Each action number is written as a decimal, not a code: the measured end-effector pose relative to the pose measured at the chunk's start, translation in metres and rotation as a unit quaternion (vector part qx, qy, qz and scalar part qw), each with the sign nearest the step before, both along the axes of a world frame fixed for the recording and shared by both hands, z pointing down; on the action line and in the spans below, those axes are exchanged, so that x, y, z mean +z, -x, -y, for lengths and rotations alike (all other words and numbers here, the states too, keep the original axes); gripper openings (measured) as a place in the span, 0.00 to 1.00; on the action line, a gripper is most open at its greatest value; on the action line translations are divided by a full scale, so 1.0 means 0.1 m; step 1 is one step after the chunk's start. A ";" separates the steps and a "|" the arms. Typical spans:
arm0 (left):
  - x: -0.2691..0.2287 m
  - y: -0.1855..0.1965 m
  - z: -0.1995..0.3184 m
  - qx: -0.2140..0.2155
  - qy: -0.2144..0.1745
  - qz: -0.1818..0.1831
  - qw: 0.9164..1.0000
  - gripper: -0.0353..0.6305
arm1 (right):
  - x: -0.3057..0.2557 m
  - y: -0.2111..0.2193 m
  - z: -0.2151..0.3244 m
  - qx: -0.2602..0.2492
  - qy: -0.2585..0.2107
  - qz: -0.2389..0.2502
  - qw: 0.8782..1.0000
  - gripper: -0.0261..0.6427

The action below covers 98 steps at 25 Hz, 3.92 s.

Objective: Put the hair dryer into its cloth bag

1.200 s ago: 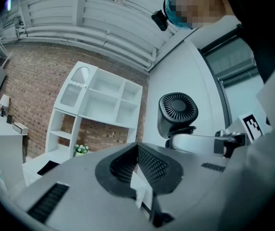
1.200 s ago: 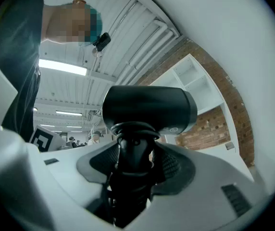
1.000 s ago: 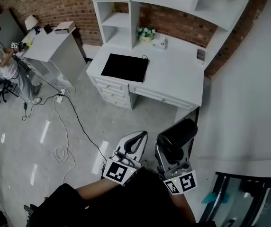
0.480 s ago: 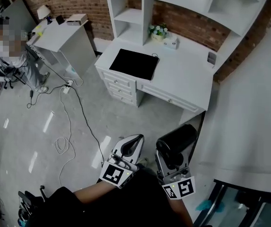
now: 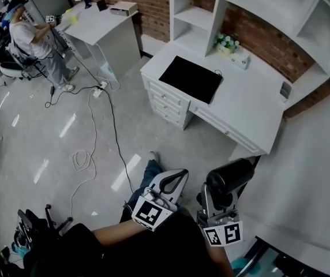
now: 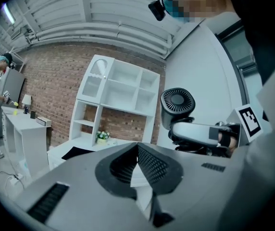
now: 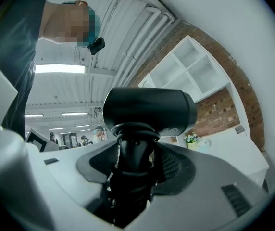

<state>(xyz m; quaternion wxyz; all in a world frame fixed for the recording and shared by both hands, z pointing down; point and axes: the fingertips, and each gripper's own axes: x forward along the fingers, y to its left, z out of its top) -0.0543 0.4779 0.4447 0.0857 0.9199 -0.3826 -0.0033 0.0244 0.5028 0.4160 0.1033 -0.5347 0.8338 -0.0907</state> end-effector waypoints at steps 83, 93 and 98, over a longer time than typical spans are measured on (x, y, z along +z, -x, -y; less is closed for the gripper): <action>3.13 -1.56 5.28 0.148 0.238 0.259 0.924 0.12 | 0.78 -1.82 5.14 0.050 0.085 -0.038 0.994 0.39; 3.67 -1.78 5.24 0.199 0.286 0.316 0.883 0.24 | 0.97 -1.91 5.03 0.089 0.117 -0.003 0.989 0.39; 3.87 -1.77 5.22 0.200 0.294 0.338 0.872 0.25 | 1.04 -2.02 4.92 0.103 0.126 -0.005 0.987 0.39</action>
